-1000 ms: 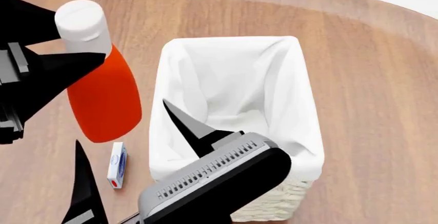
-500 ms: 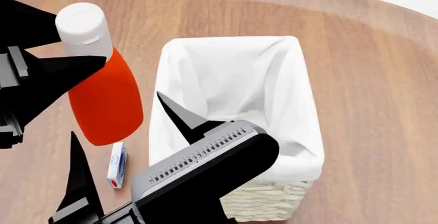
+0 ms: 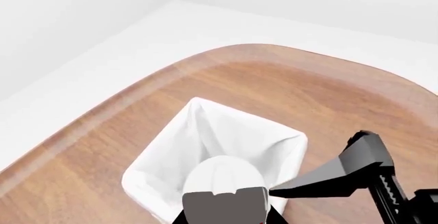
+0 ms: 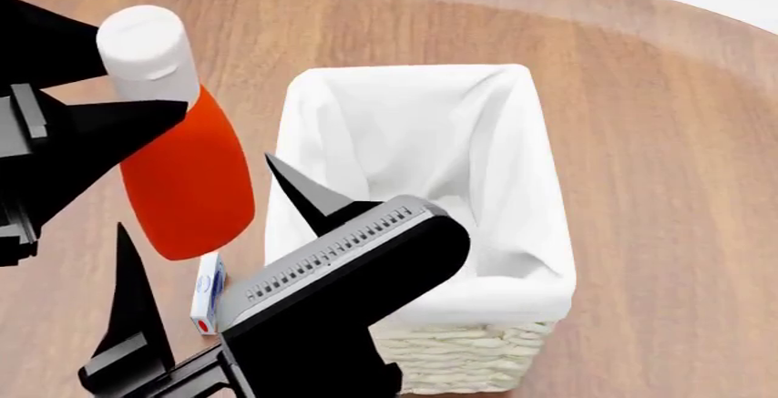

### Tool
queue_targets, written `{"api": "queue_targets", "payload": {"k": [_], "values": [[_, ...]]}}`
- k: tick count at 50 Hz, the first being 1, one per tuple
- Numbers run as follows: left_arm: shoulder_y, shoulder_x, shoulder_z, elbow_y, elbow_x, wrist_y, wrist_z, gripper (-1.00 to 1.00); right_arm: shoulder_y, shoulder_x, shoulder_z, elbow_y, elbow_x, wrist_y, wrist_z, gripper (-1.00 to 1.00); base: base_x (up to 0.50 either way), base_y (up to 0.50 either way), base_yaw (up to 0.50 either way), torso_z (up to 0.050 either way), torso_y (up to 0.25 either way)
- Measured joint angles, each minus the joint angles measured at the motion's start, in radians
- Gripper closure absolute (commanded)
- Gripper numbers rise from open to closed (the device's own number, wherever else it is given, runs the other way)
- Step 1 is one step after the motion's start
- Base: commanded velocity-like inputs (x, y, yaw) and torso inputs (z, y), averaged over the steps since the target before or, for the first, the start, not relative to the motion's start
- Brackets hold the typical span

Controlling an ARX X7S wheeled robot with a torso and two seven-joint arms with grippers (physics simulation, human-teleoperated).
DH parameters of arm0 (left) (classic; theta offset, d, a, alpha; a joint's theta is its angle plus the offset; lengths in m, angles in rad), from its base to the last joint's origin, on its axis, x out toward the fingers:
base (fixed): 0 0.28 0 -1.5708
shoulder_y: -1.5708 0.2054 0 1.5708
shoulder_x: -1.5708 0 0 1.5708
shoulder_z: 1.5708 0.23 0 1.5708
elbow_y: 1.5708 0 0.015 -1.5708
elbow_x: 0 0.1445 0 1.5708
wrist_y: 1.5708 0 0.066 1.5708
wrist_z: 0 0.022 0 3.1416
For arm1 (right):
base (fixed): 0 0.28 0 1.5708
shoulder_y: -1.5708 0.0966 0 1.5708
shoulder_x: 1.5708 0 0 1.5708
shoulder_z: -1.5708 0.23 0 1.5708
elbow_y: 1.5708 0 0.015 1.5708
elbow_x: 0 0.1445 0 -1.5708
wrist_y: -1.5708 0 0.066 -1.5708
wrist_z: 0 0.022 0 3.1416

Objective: Pick up the ketchup, and put it in the basket.

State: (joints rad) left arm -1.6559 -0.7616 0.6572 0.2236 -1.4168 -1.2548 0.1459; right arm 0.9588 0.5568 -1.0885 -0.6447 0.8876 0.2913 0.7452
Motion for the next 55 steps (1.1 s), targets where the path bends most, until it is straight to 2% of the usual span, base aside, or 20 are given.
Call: {"api": "queue_targets", "payload": {"k": [55], "values": [[-0.019, -0.014, 0.000, 0.021, -0.042, 0.007, -0.011, 1.00, 0.028, -0.071, 0.011, 0.130, 0.010, -0.018, -0.066, -1.00, 0.00, 0.00, 0.00, 0.000, 0.001]]}}
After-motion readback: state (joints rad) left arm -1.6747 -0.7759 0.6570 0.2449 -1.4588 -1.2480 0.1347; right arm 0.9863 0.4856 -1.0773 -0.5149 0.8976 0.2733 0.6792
